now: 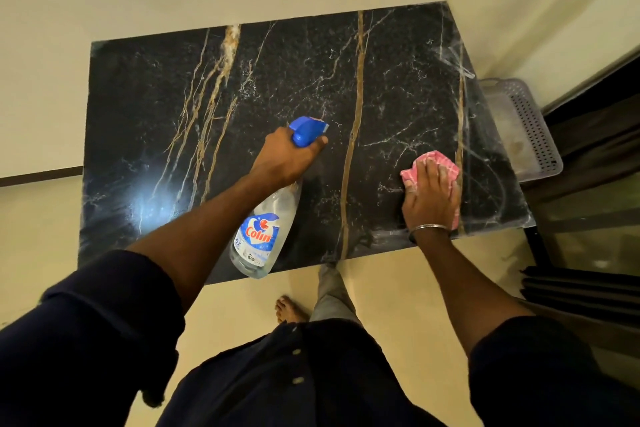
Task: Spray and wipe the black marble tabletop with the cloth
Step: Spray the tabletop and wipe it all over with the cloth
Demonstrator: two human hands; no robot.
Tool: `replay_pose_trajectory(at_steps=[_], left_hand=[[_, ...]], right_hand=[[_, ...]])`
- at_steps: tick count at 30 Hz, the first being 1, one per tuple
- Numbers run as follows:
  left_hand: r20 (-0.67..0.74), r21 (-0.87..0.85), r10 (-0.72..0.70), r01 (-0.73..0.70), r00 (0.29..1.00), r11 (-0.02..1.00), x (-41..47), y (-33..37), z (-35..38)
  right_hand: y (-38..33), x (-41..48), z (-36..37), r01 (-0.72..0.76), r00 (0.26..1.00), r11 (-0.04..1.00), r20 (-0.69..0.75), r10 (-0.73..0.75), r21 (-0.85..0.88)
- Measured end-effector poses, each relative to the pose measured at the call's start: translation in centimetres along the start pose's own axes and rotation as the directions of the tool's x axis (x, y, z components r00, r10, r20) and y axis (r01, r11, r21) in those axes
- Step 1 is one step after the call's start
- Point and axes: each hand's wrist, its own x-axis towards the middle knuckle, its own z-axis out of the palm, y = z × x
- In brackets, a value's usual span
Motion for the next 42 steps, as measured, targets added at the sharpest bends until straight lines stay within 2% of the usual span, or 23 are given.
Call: replay_pose_trajectory(at_steps=[3,9,15,23,28,33,37,42], left_hand=[[0.014,0.007,-0.003,0.002,1.0,1.0,-0.5,-0.5,0.1],[-0.003,0.011,0.013,-0.013,1.0,1.0,-1.2,-0.4,0.4],[-0.003,0.018,0.022,-0.021,1.0,1.0,-1.3,0.1,0.4],[0.008,-0.004,-0.002,0.002,1.0,1.0,-1.6,0.0,0.0],[0.004,-0.013,-0.006,0.006,1.0,1.0,-2.1,-0.1,0.1],[-0.033,-0.018,-0.001,0.0,0.999,1.0,-2.8,-0.1,0.3],[-0.079,-0.001,0.018,-0.018,0.997,1.0,-3.2,-0.2,0.1],[-0.065,0.018,0.007,-0.006,0.998,1.0,-3.3,-0.3,0.2]], right_hand=[[-3.1,-2.2,0.4,-0.044,0.999,0.999,0.021,0.043,0.006],[-11.5,-9.0,2.2,0.127,0.987,0.989,0.09,-0.134,0.076],[-9.7,-9.6,2.8,0.287,0.951,0.958,0.114,-0.288,0.029],[-1.2,-6.4,0.8,0.004,1.0,1.0,-0.028,-0.003,0.025],[-4.2,-7.2,1.2,-0.087,0.996,0.996,-0.019,0.088,0.029],[-11.3,-11.6,2.7,0.114,0.993,0.989,0.032,-0.117,0.096],[-16.1,-14.5,4.0,0.32,0.945,0.944,0.046,-0.324,0.077],[-14.1,-13.3,4.0,0.47,0.878,0.875,0.039,-0.477,0.12]])
